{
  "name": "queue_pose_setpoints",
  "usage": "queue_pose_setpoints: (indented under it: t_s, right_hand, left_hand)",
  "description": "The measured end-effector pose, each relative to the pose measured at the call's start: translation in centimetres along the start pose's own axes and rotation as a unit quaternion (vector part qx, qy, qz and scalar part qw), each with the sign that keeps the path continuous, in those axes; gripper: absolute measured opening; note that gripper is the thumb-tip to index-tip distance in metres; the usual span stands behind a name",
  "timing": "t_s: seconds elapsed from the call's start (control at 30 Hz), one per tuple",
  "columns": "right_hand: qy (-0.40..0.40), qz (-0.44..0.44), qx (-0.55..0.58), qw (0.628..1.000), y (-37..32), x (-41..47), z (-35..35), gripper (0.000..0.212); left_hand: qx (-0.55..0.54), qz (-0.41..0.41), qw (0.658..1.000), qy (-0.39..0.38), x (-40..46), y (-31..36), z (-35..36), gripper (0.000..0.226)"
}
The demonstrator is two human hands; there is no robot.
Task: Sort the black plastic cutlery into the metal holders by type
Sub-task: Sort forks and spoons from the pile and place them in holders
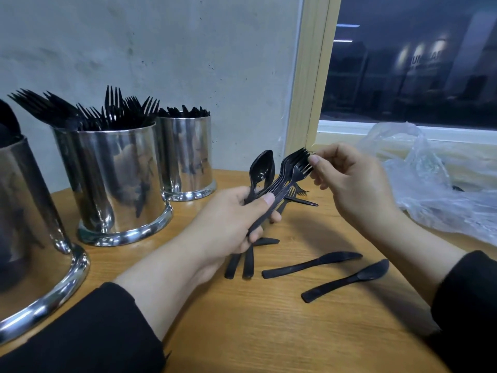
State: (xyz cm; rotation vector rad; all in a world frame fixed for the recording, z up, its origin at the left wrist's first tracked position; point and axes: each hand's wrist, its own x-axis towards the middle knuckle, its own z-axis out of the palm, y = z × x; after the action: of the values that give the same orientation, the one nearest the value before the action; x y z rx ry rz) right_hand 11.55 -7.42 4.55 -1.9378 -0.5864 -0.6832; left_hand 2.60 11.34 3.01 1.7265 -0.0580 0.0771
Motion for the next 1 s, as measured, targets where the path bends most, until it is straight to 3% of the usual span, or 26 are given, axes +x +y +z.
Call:
queue_pose_setpoints:
  t_s: [0.2, 0.3, 0.43, 0.57, 1.0]
  right_hand:
    - [-0.004, 0.006, -0.001, 1.000, 0.3, 1.6, 1.0, 0.015]
    - [-0.013, 0.072, -0.035, 0.997, 2.7, 3.9, 0.8, 0.021]
    - [-0.147, 0.181, -0.232, 0.944, 7.4, 6.0, 1.4, 0.034]
    - [-0.178, 0.235, -0.301, 0.907, 9.5, 6.7, 3.2, 0.049]
    - [-0.181, 0.291, -0.317, 0.884, 10.6, 8.5, 5.7, 0.041]
  left_hand:
    - [-0.004, 0.008, 1.000, 0.027, 0.5, -0.6, -0.5, 0.027]
    - [-0.007, 0.015, 0.997, 0.077, 1.2, -1.2, -0.9, 0.031]
    - [0.006, 0.025, 0.992, 0.127, 1.7, -1.7, -1.3, 0.034]
    - [0.016, 0.035, 0.988, 0.152, 2.0, -1.9, -1.7, 0.036]
    - [0.010, 0.047, 0.986, 0.159, 2.0, -1.5, -1.9, 0.032]
